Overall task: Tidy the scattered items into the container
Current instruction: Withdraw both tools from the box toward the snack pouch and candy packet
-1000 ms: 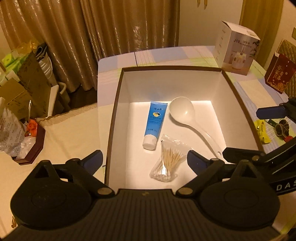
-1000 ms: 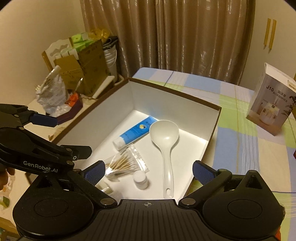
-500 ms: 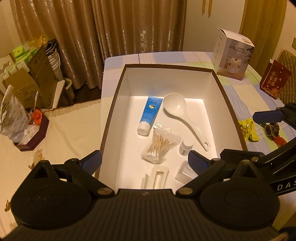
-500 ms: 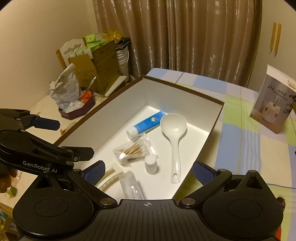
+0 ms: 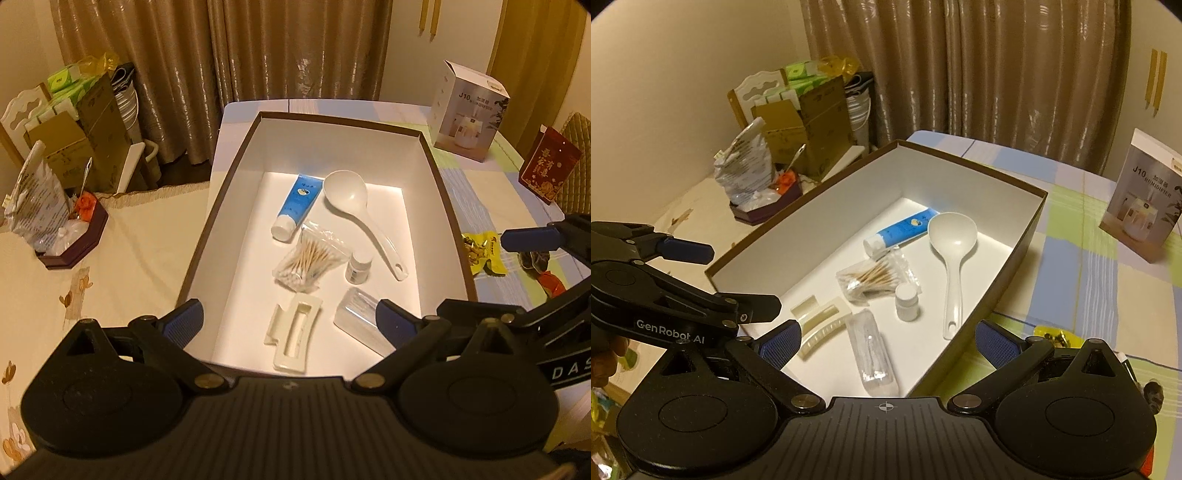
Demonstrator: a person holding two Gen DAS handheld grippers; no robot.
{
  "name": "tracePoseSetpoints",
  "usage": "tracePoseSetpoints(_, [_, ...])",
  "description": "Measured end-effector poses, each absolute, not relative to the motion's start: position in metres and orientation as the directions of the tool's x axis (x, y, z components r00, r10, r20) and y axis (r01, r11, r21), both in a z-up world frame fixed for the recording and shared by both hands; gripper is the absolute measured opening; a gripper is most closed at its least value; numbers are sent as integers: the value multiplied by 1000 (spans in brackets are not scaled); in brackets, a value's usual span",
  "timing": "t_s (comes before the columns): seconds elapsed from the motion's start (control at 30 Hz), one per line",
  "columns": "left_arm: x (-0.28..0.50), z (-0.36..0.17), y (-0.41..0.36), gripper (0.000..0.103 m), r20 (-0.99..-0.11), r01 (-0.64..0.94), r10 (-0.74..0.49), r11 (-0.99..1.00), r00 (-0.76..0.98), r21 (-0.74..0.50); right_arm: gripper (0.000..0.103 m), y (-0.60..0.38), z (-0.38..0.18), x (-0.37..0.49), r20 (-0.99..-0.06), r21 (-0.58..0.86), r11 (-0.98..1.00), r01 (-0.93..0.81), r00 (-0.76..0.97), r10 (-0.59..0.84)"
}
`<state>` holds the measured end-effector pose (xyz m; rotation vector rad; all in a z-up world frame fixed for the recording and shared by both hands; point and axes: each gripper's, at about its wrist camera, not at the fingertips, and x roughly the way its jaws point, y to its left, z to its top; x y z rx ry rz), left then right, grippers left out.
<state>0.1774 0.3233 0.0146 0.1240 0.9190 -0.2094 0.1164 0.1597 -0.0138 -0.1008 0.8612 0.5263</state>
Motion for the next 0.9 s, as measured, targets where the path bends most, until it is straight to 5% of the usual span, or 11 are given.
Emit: tracePoseSetpoints(0.9, [86,5,275,98,-838,159,-84,987,539,4,103,93,-25,57,-754,179,762,-622,411,513])
